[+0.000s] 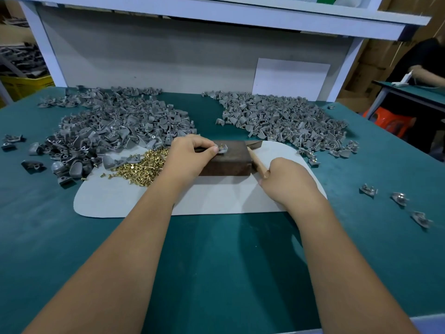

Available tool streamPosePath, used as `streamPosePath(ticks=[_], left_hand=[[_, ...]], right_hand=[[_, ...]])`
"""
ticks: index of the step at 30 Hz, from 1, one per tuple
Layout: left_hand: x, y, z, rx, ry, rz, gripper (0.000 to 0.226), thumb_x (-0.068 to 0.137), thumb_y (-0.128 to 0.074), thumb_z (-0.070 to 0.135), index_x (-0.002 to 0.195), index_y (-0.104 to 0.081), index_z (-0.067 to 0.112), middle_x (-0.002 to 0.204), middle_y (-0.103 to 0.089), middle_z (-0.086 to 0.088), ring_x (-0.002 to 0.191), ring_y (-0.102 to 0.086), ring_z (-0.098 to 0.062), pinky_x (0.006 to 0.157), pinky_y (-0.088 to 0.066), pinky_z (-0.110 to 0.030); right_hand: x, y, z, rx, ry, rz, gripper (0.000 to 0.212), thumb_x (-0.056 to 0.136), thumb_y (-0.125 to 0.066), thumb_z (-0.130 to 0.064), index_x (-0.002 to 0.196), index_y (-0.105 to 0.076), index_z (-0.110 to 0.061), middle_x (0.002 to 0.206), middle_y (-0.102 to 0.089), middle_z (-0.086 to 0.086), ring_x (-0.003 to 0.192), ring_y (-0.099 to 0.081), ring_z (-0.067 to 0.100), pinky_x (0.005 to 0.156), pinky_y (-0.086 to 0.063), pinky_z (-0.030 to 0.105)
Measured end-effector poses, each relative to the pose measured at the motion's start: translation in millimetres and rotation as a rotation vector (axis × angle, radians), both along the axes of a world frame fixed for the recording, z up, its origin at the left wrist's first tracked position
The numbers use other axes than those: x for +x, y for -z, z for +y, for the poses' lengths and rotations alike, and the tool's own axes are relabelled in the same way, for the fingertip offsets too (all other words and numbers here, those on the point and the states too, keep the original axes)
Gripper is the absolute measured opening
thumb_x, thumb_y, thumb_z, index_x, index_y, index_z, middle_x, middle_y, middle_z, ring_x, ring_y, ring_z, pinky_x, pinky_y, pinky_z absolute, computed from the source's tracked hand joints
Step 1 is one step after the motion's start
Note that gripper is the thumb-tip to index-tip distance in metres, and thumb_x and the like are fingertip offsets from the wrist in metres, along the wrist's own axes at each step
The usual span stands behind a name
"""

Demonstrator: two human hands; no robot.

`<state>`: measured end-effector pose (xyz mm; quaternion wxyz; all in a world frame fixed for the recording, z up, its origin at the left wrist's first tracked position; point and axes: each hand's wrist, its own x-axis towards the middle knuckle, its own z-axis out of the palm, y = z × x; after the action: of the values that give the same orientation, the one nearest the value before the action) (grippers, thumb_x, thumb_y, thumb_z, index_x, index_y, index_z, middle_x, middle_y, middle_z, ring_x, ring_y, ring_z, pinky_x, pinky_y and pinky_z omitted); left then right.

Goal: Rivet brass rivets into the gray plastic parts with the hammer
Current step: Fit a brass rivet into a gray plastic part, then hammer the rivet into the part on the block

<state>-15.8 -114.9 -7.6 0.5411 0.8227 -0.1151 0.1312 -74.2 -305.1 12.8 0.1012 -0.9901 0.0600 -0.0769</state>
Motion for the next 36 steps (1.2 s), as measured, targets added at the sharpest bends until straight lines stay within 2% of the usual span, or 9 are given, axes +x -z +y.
streamPosePath(ticks=[3, 6, 12, 16, 19, 25, 28, 31, 36], left_hand=[[-0.3, 0.1, -0.6, -0.001, -0.001, -0.025, 0.013, 0.084, -0.076, 0.013, 0.084, -0.073, 0.026, 0.086, -0.067, 0.009, 0.087, -0.061, -0.007, 0.077, -0.042, -0.005], [-1.2, 0.8, -1.8, 0.005, -0.021, -0.037, 0.015, 0.081, -0.078, 0.016, 0.078, -0.072, 0.029, 0.086, -0.069, 0.005, 0.088, -0.062, -0.011, 0.081, -0.045, -0.018], [-1.1, 3.1, -6.3, -0.024, -0.083, -0.012, 0.002, 0.081, -0.079, 0.021, 0.082, -0.077, 0.021, 0.084, -0.067, 0.009, 0.078, -0.057, 0.001, 0.067, -0.039, -0.003], [-1.9, 5.3, -10.3, -0.003, -0.161, -0.004, 0.007, 0.084, -0.076, 0.024, 0.087, -0.078, 0.019, 0.095, -0.070, 0.004, 0.102, -0.060, -0.018, 0.092, -0.049, -0.032], [-2.2, 6.0, -12.2, 0.017, -0.178, -0.009, 0.009, 0.085, -0.072, 0.023, 0.090, -0.079, 0.019, 0.101, -0.070, 0.003, 0.112, -0.058, -0.025, 0.097, -0.048, -0.043], [-0.6, 4.6, -11.3, 0.007, -0.175, -0.026, 0.007, 0.082, -0.074, 0.018, 0.086, -0.079, 0.018, 0.088, -0.068, 0.006, 0.101, -0.062, -0.025, 0.091, -0.050, -0.037], [-0.9, 5.5, -11.5, -0.068, -0.168, -0.010, 0.006, 0.080, -0.075, 0.013, 0.083, -0.078, 0.018, 0.083, -0.068, 0.010, 0.088, -0.064, -0.010, 0.084, -0.050, -0.024], [-2.2, 5.1, -10.6, -0.114, -0.125, -0.009, 0.007, 0.079, -0.077, 0.010, 0.079, -0.078, 0.018, 0.085, -0.071, 0.005, 0.078, -0.063, -0.003, 0.077, -0.048, -0.015], [-3.4, 1.4, -9.9, -0.058, -0.128, 0.004, 0.013, 0.080, -0.076, 0.013, 0.075, -0.074, 0.025, 0.083, -0.068, 0.013, 0.088, -0.066, -0.010, 0.087, -0.049, -0.022]], right_hand=[[-3.5, -4.3, 0.0, 0.055, 0.033, 0.030, 0.028, 0.090, -0.051, -0.022, 0.066, -0.041, -0.013, 0.072, -0.052, 0.007, 0.073, -0.045, 0.029, 0.061, -0.034, 0.029], [-3.3, -7.9, 1.5, 0.116, 0.099, 0.052, 0.027, 0.091, -0.044, -0.030, 0.069, -0.039, -0.015, 0.065, -0.040, 0.000, 0.074, -0.045, 0.029, 0.054, -0.027, 0.029], [-6.0, -15.6, -5.3, 0.111, 0.207, -0.037, 0.007, 0.084, -0.044, -0.014, 0.079, -0.046, -0.010, 0.065, -0.050, 0.004, 0.057, -0.046, 0.021, 0.048, -0.027, 0.027], [-19.4, -13.9, -9.5, 0.109, 0.305, -0.245, 0.027, 0.093, -0.051, -0.035, 0.076, -0.050, -0.014, 0.063, -0.052, 0.001, 0.053, -0.046, 0.018, 0.046, -0.024, 0.026], [-25.9, -15.6, -8.8, 0.217, 0.252, -0.355, 0.023, 0.096, -0.050, -0.037, 0.084, -0.050, -0.017, 0.065, -0.053, -0.003, 0.055, -0.047, 0.014, 0.046, -0.025, 0.026], [-32.0, -21.6, -0.5, 0.242, 0.066, -0.260, 0.013, 0.093, -0.053, -0.031, 0.103, -0.045, -0.035, 0.072, -0.052, -0.012, 0.062, -0.050, 0.013, 0.051, -0.032, 0.031], [-35.6, -24.2, 6.7, 0.311, 0.013, -0.240, 0.047, 0.093, -0.052, -0.028, 0.128, -0.041, -0.058, 0.088, -0.056, -0.017, 0.068, -0.052, 0.014, 0.056, -0.037, 0.029], [-36.9, -28.6, 6.6, 0.369, 0.023, -0.238, 0.050, 0.093, -0.049, -0.030, 0.126, -0.038, -0.067, 0.096, -0.059, -0.018, 0.070, -0.052, 0.011, 0.056, -0.038, 0.027], [-41.8, -30.3, 7.1, 0.350, 0.022, -0.288, 0.044, 0.096, -0.044, -0.037, 0.126, -0.034, -0.069, 0.091, -0.061, -0.013, 0.070, -0.053, 0.016, 0.060, -0.042, 0.033]])
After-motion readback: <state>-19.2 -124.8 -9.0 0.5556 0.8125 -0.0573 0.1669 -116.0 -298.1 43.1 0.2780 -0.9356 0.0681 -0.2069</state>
